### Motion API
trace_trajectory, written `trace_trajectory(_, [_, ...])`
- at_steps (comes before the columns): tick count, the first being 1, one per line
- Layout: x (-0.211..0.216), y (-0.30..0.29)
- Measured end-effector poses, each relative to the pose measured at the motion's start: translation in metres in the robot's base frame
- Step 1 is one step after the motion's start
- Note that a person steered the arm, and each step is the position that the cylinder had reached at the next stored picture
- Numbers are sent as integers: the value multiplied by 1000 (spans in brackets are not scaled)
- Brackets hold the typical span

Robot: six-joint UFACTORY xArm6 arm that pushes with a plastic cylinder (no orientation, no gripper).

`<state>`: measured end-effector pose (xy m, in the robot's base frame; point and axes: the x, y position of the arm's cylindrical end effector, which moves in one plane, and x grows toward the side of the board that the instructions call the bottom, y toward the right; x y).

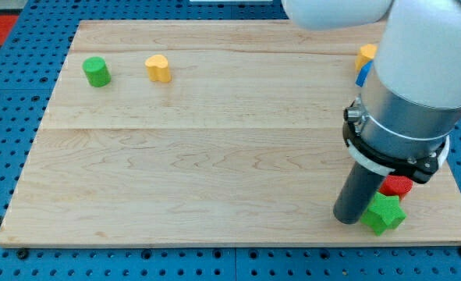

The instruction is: Move your arm towards the yellow hexagon

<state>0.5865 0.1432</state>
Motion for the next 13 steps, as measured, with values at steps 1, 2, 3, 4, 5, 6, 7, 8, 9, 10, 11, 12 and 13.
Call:
trace_trajectory(1, [0, 2])
trace_trajectory(2, [0, 4])
trace_trajectory(3, [0, 14])
trace_trajectory(4, [0, 14])
trace_trajectory(5, [0, 14])
trace_trajectory(6, [1, 17])
trace_trajectory(7, [1, 15])
trace_trajectory(8, [-4, -28])
trace_trajectory(9, [-23, -82])
trace_trajectory(10, [-43, -133])
trace_trajectory(11, [-68, -187])
trace_trajectory(12, [-93, -238])
trace_trajectory(13, [-122, -287])
